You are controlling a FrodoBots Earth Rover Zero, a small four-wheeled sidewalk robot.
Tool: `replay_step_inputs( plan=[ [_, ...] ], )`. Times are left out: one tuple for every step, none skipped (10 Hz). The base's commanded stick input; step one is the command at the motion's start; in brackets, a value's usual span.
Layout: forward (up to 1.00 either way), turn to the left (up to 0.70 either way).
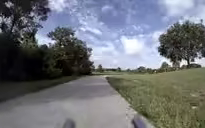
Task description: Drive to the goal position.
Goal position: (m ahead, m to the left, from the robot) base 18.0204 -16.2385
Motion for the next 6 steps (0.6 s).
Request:
replay_step_inputs(
  plan=[
    [0.69,0.03],
    [0.69,0.03],
    [0.69,0.03],
    [0.69,0.03],
    [0.69,0.03],
    [0.69,0.03]
  ],
)
